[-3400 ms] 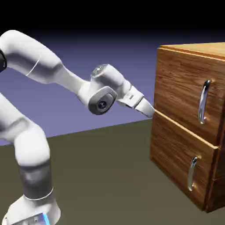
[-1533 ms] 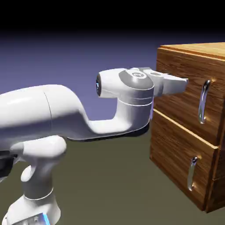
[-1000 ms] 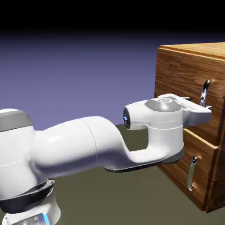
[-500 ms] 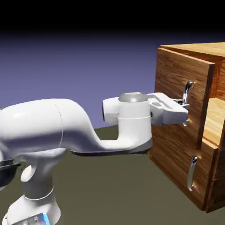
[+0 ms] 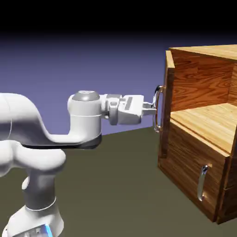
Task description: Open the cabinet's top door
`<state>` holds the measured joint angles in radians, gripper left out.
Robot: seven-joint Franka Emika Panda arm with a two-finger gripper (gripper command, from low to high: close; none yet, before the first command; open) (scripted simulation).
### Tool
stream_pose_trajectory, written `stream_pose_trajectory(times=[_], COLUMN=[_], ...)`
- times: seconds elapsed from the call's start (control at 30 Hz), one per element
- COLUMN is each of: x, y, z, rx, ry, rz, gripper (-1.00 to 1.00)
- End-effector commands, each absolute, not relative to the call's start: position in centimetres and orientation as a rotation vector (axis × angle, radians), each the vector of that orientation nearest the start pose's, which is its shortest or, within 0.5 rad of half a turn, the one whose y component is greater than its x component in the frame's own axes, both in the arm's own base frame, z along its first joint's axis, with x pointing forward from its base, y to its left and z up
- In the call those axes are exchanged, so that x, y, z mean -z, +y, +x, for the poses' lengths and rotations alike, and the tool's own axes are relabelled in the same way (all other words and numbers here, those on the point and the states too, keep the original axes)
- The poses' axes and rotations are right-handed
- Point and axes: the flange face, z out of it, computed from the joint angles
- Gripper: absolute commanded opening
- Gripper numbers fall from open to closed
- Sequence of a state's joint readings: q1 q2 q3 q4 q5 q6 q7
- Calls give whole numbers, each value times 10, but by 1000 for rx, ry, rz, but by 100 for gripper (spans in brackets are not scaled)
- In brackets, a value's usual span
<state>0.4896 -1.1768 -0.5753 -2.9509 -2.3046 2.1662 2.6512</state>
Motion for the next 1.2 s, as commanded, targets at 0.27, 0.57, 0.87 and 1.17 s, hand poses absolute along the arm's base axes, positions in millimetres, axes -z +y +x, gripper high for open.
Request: stream_pose_trajectory(times=[0.27, 0.57, 0.87, 1.17], x=[-474, -474, -474, -474], y=[-44, 3, 56, 125], z=[302, 274, 251, 235], rx=[2104, 2179, 2253, 2338], ry=[1316, 1477, 1645, 1863], rz=[-1653, -1605, -1542, -1443], gripper=[-100, -100, -100, -100])
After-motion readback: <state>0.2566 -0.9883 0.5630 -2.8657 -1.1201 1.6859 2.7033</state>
